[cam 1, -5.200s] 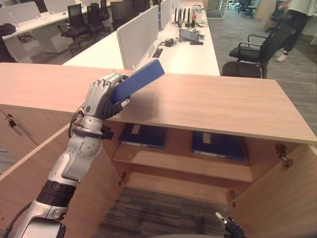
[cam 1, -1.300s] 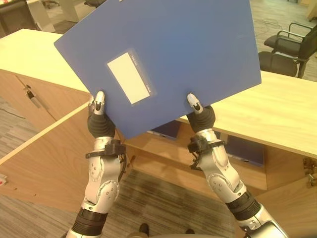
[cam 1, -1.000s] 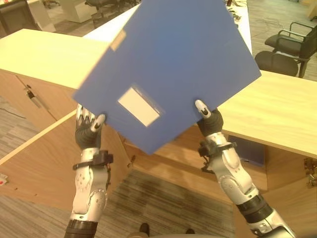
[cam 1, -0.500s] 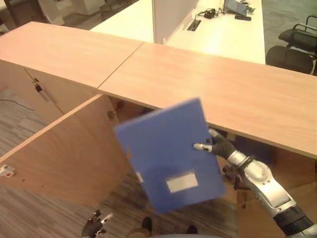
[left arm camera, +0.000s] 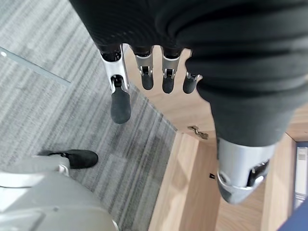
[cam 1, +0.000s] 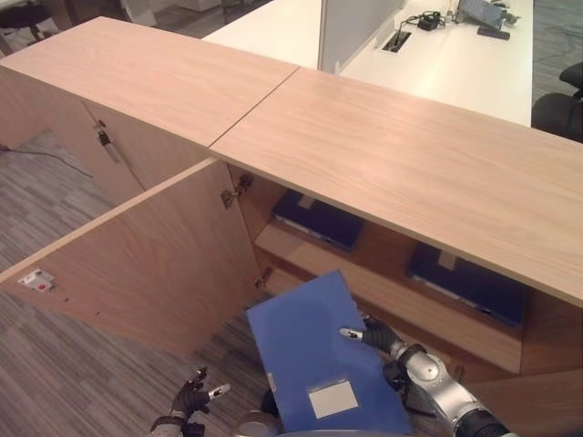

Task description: Put the empty folder in the office cabinet

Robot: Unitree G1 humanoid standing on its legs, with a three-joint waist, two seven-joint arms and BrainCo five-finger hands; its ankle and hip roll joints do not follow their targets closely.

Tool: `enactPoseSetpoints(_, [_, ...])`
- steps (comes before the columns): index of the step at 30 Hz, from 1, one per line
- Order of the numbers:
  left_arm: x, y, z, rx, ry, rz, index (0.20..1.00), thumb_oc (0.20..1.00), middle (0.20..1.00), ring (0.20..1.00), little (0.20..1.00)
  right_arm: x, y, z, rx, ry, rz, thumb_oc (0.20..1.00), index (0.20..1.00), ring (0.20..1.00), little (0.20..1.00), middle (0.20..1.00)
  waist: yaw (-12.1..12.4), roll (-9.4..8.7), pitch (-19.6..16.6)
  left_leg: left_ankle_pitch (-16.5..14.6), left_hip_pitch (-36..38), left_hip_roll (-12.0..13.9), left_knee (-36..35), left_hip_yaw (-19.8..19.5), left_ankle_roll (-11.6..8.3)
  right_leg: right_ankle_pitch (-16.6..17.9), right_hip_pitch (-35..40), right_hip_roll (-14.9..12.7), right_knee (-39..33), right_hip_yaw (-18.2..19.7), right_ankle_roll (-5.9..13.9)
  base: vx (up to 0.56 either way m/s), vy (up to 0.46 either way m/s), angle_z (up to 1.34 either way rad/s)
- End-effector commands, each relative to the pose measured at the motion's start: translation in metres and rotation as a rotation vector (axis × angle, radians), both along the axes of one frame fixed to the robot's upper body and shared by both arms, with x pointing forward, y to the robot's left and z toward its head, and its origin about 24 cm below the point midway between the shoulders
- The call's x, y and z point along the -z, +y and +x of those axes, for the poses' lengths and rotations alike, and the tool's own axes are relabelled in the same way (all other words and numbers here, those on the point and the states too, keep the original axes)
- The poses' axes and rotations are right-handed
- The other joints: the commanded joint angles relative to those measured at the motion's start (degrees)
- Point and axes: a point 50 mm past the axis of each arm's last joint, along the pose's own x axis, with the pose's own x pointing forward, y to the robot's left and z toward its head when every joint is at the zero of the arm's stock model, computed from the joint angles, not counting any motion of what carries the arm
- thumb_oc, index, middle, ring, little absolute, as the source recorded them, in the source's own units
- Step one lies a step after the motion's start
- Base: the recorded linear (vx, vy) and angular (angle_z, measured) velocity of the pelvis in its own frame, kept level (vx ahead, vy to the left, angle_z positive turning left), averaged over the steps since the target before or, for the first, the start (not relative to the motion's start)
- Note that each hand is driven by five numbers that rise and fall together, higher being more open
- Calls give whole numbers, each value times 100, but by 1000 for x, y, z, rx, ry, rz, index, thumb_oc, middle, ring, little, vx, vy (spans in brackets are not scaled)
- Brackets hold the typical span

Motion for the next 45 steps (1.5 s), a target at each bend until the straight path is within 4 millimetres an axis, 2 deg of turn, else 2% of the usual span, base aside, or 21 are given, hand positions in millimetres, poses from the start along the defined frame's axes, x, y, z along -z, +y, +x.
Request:
enactPoseSetpoints(1, [-6, 10, 13, 56, -18, 56, 1000, 1000, 1000, 1000, 1000, -17, 6, 18, 155, -93, 203, 200, 200, 200, 200, 200, 205, -123, -147, -257, 26, 175, 56, 30, -124, -388, -308, -540, 747, 348, 484, -2, -10, 6])
enactPoseSetpoints(4, [-6, 12, 11, 55, -12, 53, 1000, 1000, 1000, 1000, 1000, -15, -9, 22, 351, -85, 323, 200, 200, 200, 200, 200, 232, -105, -120, -254, 7, 162, 55, 12, -125, -391, -311, -538, 742, 328, 478, -4, -4, 1])
enactPoseSetpoints(7, [-6, 12, 7, 65, -4, 47, 1000, 1000, 1000, 1000, 1000, -15, -36, 27, 623, -120, 447, 200, 200, 200, 200, 200, 246, -71, -99, -264, 0, 158, 54, 5, -122, -402, -297, -531, 722, 324, 478, 0, 0, 0])
enactPoseSetpoints(14, [-5, 12, 2, 92, 11, 43, 1000, 1000, 1000, 1000, 1000, -25, -83, 31, 1033, -252, 633, 200, 200, 200, 200, 200, 235, 29, -68, -285, -4, 154, 50, 20, -112, -418, -337, -530, 730, 343, 485, 0, 0, 0])
enactPoseSetpoints(18, [-5, 9, 1, 109, 14, 37, 1000, 1000, 1000, 1000, 1000, -34, -109, 32, 1233, -347, 721, 200, 200, 200, 200, 200, 212, 112, -43, -297, -23, 142, 48, 22, -106, -437, -374, -537, 750, 369, 496, 0, 0, 0])
enactPoseSetpoints(20, [-5, 7, 3, 119, 9, 33, 1000, 1000, 1000, 1000, 1000, -37, -113, 34, 1265, -371, 742, 200, 200, 200, 200, 200, 220, 138, -29, -298, -32, 137, 49, 18, -104, -440, -393, -540, 758, 372, 498, 0, 0, 0])
enactPoseSetpoints(23, [-5, -2, 5, 146, 0, 15, 1000, 1000, 1000, 1000, 1000, -50, -130, 40, 1462, -478, 875, 200, 200, 200, 200, 200, 210, 266, -7, -311, -57, 111, 51, 22, -95, -461, -426, -563, 783, 387, 507, 0, 0, 0])
enactPoseSetpoints(27, [-7, -12, 14, 184, -28, -6, 1000, 1000, 1000, 1000, 1000, -65, -141, 50, 1591, -570, 994, 200, 200, 200, 200, 200, 228, 413, 49, -312, -98, 85, 58, 25, -84, -485, -505, -592, 837, 402, 517, 0, 0, 0])
enactPoseSetpoints(30, [-10, -20, 22, 231, -57, -17, 1000, 1000, 1000, 1000, 1000, -84, -157, 60, 1662, -642, 1068, 200, 200, 200, 200, 200, 264, 528, 100, -303, -150, 70, 66, 12, -76, -518, -587, -621, 912, 414, 525, -15, 13, 0])
enactPoseSetpoints(31, [-12, -25, 28, 262, -77, -25, 1000, 1000, 1000, 1000, 1000, -96, -165, 67, 1692, -678, 1111, 200, 200, 200, 200, 200, 274, 610, 158, -293, -186, 59, 73, 1, -69, -526, -659, -650, 976, 424, 525, -56, 40, 0])
enactPoseSetpoints(34, [-17, -32, 38, 318, -110, -31, 1000, 1000, 1000, 1000, 1000, -121, -177, 81, 1669, -728, 1134, 200, 200, 200, 200, 200, 298, 731, 294, -256, -268, 44, 90, 5, -64, -531, -816, -702, 1093, 449, 539, -61, 38, 0])
enactPoseSetpoints(35, [-18, -33, 39, 319, -115, -34, 1000, 1000, 1000, 1000, 1000, -124, -178, 82, 1667, -733, 1135, 200, 200, 200, 200, 200, 305, 746, 310, -251, -280, 42, 91, 8, -63, -533, -837, -706, 1111, 455, 539, -87, 37, 0])
enactPoseSetpoints(38, [-23, -40, 49, 349, -154, -53, 1000, 1000, 1000, 1000, 1000, -154, -187, 98, 1630, -790, 1167, 200, 200, 200, 200, 200, 331, 886, 473, -205, -399, 32, 115, 36, -56, -533, -1068, -762, 1266, 522, 543, -89, 44, -2])
enactPoseSetpoints(40, [-28, -48, 58, 383, -189, -73, 1000, 1000, 1000, 1000, 1000, -182, -196, 108, 1622, -846, 1231, 200, 200, 200, 200, 200, 367, 1033, 630, -173, -590, 1, 202, 93, -52, -523, -1321, -824, 1412, 595, 553, -115, 58, -5])
enactPoseSetpoints(41, [-28, -49, 59, 384, -192, -75, 1000, 1000, 1000, 1000, 1000, -184, -197, 108, 1621, -850, 1233, 200, 200, 200, 200, 200, 381, 1040, 637, -173, -613, -2, 214, 99, -51, -525, -1351, -829, 1432, 604, 552, -84, 39, -8])
enactPoseSetpoints(45, [-33, -60, 67, 440, -222, -93, 1000, 1000, 1000, 1000, 1000, -228, -213, 114, 1603, -943, 1286, 200, 200, 200, 200, 200, 446, 1215, 799, -161, -974, -28, 430, 180, -52, -544, -1759, -955, 1718, 718, 551, -58, 34, -7])
